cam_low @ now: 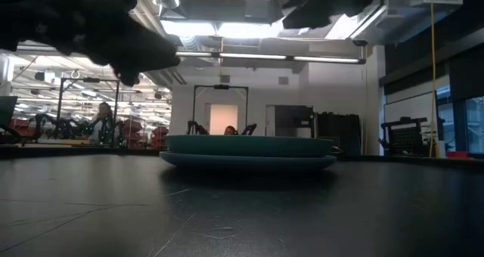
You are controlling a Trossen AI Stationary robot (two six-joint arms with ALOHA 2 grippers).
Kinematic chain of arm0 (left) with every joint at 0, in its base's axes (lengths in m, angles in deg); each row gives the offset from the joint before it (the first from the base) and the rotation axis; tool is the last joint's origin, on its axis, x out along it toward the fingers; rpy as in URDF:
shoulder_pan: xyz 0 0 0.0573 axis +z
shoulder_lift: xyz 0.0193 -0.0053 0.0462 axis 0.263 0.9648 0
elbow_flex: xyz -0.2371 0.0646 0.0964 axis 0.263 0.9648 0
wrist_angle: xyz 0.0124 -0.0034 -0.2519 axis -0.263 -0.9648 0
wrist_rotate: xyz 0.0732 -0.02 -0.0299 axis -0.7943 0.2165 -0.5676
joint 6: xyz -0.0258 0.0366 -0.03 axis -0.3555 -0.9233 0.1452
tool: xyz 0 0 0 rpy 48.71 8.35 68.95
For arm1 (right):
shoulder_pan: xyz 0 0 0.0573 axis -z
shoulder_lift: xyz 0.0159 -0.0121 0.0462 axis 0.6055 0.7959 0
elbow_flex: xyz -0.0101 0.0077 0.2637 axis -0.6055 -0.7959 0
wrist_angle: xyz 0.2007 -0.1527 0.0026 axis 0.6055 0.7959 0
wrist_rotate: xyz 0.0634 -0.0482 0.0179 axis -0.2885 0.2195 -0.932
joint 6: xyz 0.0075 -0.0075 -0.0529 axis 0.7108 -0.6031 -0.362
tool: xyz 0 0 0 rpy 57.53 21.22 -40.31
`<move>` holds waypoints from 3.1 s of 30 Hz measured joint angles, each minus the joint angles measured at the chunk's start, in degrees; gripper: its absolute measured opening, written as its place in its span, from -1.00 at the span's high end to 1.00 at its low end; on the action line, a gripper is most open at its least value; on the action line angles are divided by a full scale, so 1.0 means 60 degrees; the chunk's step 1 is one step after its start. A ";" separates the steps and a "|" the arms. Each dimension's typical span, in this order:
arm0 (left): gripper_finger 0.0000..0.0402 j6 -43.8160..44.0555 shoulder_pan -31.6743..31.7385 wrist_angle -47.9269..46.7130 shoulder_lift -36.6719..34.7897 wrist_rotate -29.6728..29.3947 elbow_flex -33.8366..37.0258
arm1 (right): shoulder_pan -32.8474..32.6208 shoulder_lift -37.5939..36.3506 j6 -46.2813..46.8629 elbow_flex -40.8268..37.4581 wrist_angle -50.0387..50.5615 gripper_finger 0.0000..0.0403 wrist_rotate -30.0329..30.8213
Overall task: Stack plastic plates
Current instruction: Return to Home Position
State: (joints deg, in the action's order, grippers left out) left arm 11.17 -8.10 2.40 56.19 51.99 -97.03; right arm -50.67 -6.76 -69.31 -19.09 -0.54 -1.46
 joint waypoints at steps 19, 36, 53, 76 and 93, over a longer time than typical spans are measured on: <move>0.44 -0.1729 0.1960 -0.3851 -0.3532 0.0069 -0.0356 | 0.1307 -0.5406 0.0691 -0.3425 -0.0248 0.48 -0.0167; 0.79 -0.1462 0.2017 -0.7808 -0.7786 0.0747 0.1079 | 0.2559 -0.8704 0.1503 -0.6498 -0.1594 0.99 -0.0166; 0.99 -0.1741 0.2014 -0.7440 -1.1777 0.1912 0.2864 | 0.2805 -1.1300 0.2494 -0.8079 -0.2030 1.00 -0.1420; 0.99 -0.2764 0.2580 -0.7467 -1.2737 0.1985 0.2861 | 0.2801 -1.3333 0.3001 -0.9099 -0.1717 1.00 -0.1917; 0.96 -0.2703 0.2578 -0.7460 -1.2752 0.1981 0.2861 | 0.2801 -1.3269 0.3547 -0.9099 -0.1716 1.00 -0.1893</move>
State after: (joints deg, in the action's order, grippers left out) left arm -5.05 7.37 -42.36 -20.32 63.88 -79.87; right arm -33.86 -86.37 -48.02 -73.68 -10.84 -12.82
